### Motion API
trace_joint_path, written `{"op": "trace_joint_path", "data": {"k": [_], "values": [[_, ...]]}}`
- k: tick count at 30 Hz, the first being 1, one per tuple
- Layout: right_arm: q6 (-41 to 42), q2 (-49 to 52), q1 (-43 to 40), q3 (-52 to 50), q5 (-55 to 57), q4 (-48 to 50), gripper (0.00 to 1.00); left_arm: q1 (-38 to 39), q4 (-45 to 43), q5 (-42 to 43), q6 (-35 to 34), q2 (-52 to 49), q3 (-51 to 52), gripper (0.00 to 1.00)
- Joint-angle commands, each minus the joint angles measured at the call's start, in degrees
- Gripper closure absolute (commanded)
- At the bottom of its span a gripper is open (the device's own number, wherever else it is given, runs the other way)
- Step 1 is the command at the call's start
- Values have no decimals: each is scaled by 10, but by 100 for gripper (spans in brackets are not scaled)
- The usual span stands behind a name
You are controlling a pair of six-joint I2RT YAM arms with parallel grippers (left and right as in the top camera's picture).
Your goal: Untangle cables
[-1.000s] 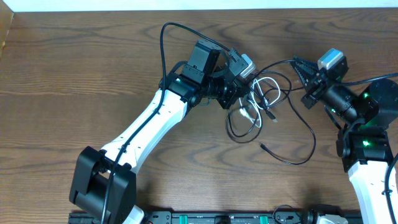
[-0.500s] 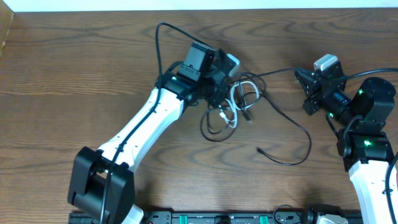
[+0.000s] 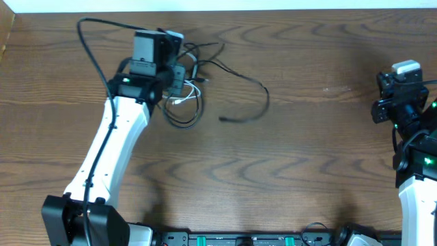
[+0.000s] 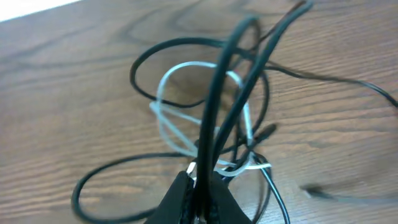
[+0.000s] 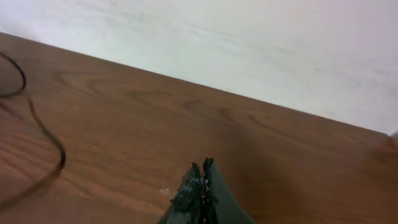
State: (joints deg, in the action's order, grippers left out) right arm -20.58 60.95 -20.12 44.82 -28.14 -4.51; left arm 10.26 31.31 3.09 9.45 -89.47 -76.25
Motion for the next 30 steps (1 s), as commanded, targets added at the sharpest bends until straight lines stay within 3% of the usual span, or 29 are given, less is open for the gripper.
{"op": "trace_joint_path", "data": {"k": [1, 13, 14, 16, 21, 23, 25, 26, 27, 30], "values": [[-22, -3, -6, 5, -66, -12, 99, -8, 4, 114, -10, 13, -1, 92], [-54, 40, 11, 5, -329, -29, 94, 30, -54, 433, -10, 13, -1, 92], [-52, 43, 11, 5, -346, -31, 90, 31, -61, 456, -19, 13, -1, 92], [-52, 48, 11, 5, -382, -31, 64, 32, -78, 502, -37, 13, -1, 92], [-45, 53, 28, 5, -436, -31, 57, 42, -110, 580, -73, 13, -1, 92], [-45, 57, 40, 5, -436, -32, 41, 50, -113, 580, -79, 13, -1, 92], [-45, 63, 55, 5, -435, -32, 39, 59, -113, 580, -79, 13, -1, 92], [-45, 71, 73, 5, -433, -32, 23, 72, -114, 580, -79, 13, -1, 92], [-45, 76, 84, 5, -430, -32, 1, 77, -115, 580, -79, 13, -1, 92], [-45, 93, 116, 5, -422, -32, 1, 95, -125, 581, -82, 13, -1, 92]]}}
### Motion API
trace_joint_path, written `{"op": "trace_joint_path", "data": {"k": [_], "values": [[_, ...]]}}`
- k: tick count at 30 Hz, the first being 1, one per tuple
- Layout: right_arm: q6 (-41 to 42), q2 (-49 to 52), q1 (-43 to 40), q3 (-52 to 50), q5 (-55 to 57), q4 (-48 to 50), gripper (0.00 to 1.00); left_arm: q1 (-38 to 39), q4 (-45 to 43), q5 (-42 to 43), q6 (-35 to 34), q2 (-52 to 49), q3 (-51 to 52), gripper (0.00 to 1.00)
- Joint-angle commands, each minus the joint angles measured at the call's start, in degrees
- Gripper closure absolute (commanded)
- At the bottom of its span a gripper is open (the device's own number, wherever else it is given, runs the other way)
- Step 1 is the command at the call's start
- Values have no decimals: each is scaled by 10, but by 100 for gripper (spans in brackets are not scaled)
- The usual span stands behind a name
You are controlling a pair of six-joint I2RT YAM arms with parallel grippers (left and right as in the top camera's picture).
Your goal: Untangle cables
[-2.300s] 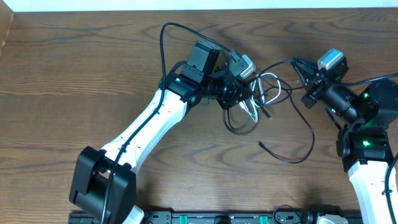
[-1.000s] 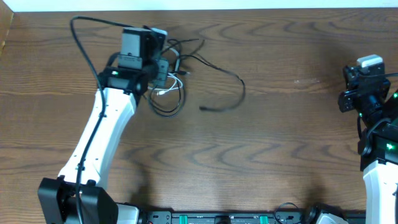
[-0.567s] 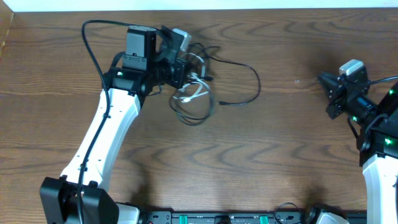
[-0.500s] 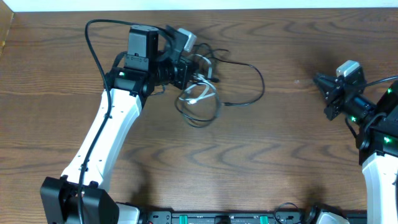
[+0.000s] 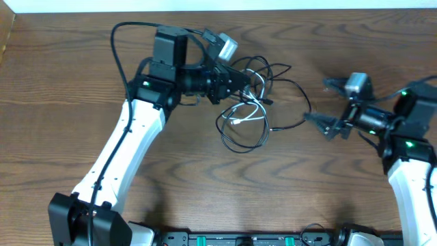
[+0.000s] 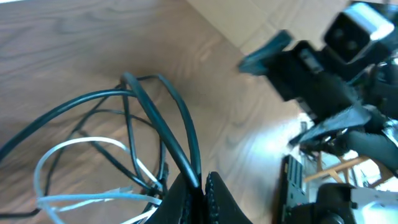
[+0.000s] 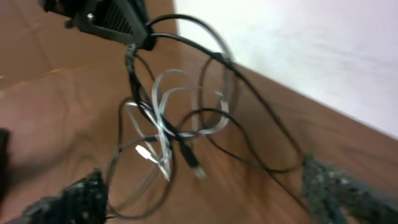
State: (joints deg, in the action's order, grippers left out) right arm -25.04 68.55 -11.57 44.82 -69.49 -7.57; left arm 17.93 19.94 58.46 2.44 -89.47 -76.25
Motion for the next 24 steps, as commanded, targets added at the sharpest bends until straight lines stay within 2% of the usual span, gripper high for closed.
{"op": "trace_joint_path", "data": {"k": [1, 7, 11, 17, 24], "values": [[-1, 23, 39, 5, -5, -2, 1, 24, -17, 28, -17, 13, -1, 92], [-1, 63, 85, 5, 21, 4, 1, 42, -68, 97, -40, 13, -1, 92], [-1, 79, 97, 5, 21, 20, 1, 43, -74, 110, -70, 13, -1, 92], [25, 86, 97, 5, 84, 47, 1, 44, -74, 181, -70, 13, -1, 92], [50, 86, 97, 5, 85, 92, 1, 44, -74, 228, -60, 13, -1, 93]]}}
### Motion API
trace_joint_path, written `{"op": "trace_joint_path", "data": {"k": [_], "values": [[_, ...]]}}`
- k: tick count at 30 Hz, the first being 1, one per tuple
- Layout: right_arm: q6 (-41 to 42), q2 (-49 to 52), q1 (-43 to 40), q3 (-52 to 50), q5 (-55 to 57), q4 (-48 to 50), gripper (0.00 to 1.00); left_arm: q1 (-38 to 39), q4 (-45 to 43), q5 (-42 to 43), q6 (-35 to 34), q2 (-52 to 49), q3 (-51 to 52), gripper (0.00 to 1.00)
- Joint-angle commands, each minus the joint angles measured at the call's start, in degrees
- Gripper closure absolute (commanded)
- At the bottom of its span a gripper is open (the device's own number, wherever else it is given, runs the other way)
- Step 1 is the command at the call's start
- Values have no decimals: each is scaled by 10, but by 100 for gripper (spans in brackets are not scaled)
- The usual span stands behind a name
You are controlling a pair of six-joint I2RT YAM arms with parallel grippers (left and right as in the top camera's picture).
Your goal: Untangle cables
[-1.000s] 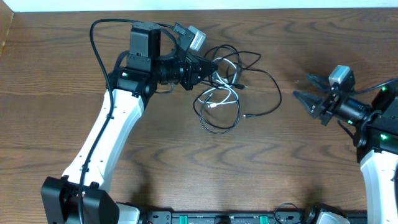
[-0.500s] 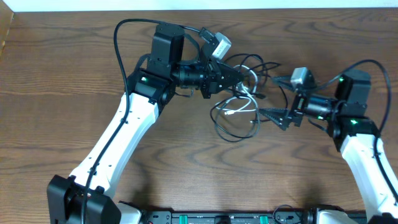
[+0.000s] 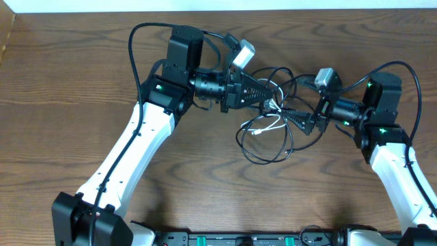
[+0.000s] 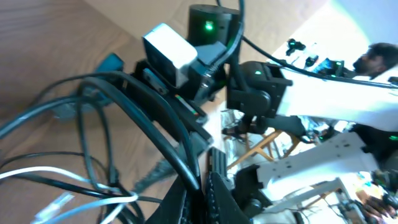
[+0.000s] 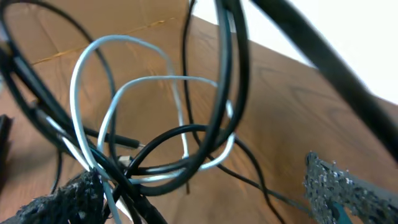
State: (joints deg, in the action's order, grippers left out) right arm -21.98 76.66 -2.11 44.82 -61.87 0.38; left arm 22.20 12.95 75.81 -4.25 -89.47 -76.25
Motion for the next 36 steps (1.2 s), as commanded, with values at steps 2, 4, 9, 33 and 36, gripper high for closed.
{"op": "trace_joint_path", "data": {"k": [2, 4, 9, 33, 36], "values": [[36, 5, 3, 5, 9, 32, 1, 1, -4, 67, 12, 13, -1, 92], [59, 5, 3, 5, 9, 57, 1, 1, -4, 76, 17, 13, -1, 92], [101, 5, 3, 5, 9, 117, 1, 1, -4, 78, 19, 13, -1, 92], [160, 6, -32, 5, 252, 67, 99, 23, -2, 62, 24, 13, -1, 92], [160, 6, -87, 5, 285, 43, 99, -25, -2, 110, 24, 13, -1, 92]]}}
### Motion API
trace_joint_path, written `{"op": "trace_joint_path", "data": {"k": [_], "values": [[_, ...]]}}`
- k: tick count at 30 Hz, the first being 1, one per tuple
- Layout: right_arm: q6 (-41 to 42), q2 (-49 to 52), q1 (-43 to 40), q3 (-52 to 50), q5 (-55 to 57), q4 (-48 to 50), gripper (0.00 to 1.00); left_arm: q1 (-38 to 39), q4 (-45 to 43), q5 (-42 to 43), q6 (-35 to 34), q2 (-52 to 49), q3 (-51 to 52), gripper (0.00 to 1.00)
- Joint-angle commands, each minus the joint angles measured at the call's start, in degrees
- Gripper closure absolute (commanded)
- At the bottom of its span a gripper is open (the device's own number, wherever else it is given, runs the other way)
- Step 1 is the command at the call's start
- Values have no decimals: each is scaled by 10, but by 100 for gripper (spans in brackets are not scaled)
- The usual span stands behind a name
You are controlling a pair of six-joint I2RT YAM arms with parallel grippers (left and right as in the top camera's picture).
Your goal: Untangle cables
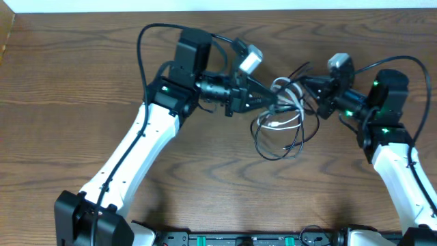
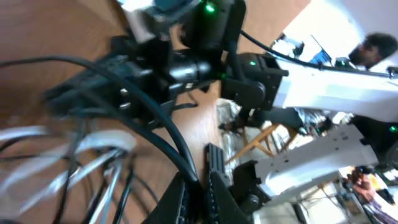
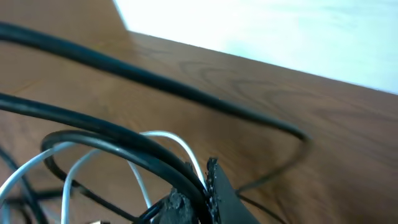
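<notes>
A tangle (image 1: 280, 133) of black and white cables hangs between the two arms at the middle right, its lower loops on the table. From the left, my left gripper (image 1: 272, 100) is shut on a thick black cable (image 2: 143, 102), seen between its fingers (image 2: 186, 193). Facing it from the right, my right gripper (image 1: 308, 87) is shut on another black cable (image 3: 112, 134), with a white cable (image 3: 158, 138) looping just beside its fingers (image 3: 217, 190). The two grippers are close together.
The brown wooden table (image 1: 82, 68) runs to a white wall at the back. A black equipment rail (image 1: 239, 239) lines the front edge. The left arm's own black cord (image 1: 147, 37) loops above its wrist.
My right gripper, open around the tangle before, is now shut on a black cable. The whole bundle and both grippers sit slightly further right. The left gripper keeps its hold.
At first my left gripper held a black cable of the tangle at the back left, and the right gripper stood shut at the far right. Then the bundle was at the centre with the right gripper open nearby, then around it. Now both hold cables.
</notes>
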State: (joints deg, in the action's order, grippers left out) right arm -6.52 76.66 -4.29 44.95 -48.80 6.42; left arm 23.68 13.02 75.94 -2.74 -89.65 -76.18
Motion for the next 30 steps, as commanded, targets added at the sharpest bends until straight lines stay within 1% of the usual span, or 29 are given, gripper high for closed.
{"op": "trace_joint_path", "data": {"k": [1, 4, 7, 9, 11, 13, 16, 19, 20, 21, 23, 25, 26, 27, 28, 30], "values": [[5, 6, -80, 3, 155, -24, 99, -55, -2, 121, 9, 15, -2, 92], [5, 6, -132, 3, 155, -44, 99, -101, -2, 142, 6, 15, -2, 92], [5, 6, -175, 3, 151, -63, 99, -145, -2, 142, -2, 15, -2, 92], [4, 6, -200, 3, 131, -70, 99, -171, -2, 142, -2, 15, -2, 92], [2, 6, -214, 3, 87, -69, 99, -190, -3, 141, -1, 15, -2, 92], [2, 6, -217, 3, 51, -66, 99, -199, -3, 140, -1, 15, -2, 92], [3, 6, -203, 3, 17, -66, 99, -191, -3, 132, 1, 15, -2, 92], [6, 6, -182, 3, -6, -61, 99, -174, -3, 111, 2, 15, -2, 87], [12, 6, -170, 3, -19, -56, 99, -166, -2, 97, 4, 14, -2, 83], [19, 6, -160, 3, -28, -50, 99, -161, -2, 86, 6, 14, -2, 76], [37, 6, -134, 3, -65, -25, 99, -144, -2, 40, 7, 13, -2, 55], [56, 6, -107, 3, -107, 6, 99, -131, 4, 4, 24, 12, -2, 39], [68, 6, -92, 3, -126, 24, 99, -126, 9, -10, 33, 11, -2, 21], [77, 6, -81, 3, -139, 39, 99, -121, 14, -25, 39, 10, -2, 8], [89, 6, -68, 3, -149, 55, 99, -117, 19, -36, 43, 9, -2, 5], [115, 6, -45, 3, -153, 82, 99, -109, 32, -52, 53, 5, -2, 5]]}}
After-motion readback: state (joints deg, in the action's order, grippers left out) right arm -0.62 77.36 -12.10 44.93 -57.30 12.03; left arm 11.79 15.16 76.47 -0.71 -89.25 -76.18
